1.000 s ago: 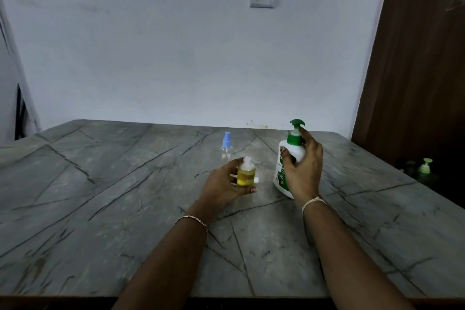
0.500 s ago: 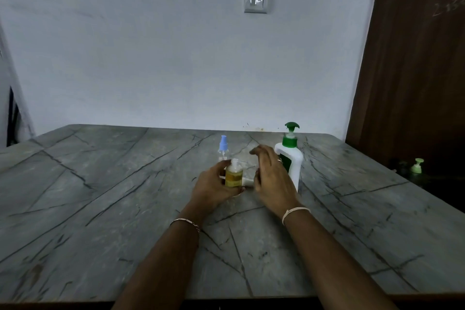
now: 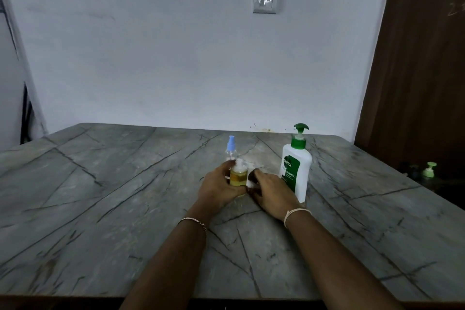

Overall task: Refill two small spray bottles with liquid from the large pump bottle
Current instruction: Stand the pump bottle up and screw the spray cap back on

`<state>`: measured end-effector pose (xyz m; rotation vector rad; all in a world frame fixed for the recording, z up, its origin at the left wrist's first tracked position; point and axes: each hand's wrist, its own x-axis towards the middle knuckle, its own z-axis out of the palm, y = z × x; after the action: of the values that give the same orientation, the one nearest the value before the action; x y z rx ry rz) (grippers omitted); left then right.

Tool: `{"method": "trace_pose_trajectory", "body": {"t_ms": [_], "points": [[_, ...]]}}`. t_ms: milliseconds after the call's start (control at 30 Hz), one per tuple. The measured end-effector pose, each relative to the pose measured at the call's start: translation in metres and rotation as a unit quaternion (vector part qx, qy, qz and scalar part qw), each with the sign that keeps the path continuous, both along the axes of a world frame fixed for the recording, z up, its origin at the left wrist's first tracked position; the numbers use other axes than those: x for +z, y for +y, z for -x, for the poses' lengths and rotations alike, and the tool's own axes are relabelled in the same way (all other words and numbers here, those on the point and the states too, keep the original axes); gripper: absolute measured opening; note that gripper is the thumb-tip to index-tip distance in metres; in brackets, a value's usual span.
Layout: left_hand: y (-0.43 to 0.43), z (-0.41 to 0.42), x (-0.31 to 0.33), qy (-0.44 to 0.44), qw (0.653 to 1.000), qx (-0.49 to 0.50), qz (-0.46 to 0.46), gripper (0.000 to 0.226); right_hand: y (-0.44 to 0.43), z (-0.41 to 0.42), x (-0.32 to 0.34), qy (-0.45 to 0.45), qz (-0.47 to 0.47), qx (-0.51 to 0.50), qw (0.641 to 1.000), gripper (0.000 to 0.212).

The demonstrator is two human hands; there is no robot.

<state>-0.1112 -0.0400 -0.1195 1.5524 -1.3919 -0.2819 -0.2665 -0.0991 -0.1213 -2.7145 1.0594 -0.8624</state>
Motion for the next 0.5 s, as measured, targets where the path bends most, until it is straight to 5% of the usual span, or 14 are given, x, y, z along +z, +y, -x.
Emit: {"method": "trace_pose_trajectory", "body": {"t_ms": [233, 500], "points": [[0.002, 0.001, 0.002, 0.004, 1.0, -0.002, -0.008, 0.085, 0.002, 0.001, 0.003, -0.03, 0.024, 0.01, 0.999, 0.023], [0.004, 0.001, 0.004, -0.005, 1.0, -0.016, -0.004, 0.075, 0.012, 0.012, 0.044, -0.233, 0.064, 0.013, 0.97, 0.02]]}}
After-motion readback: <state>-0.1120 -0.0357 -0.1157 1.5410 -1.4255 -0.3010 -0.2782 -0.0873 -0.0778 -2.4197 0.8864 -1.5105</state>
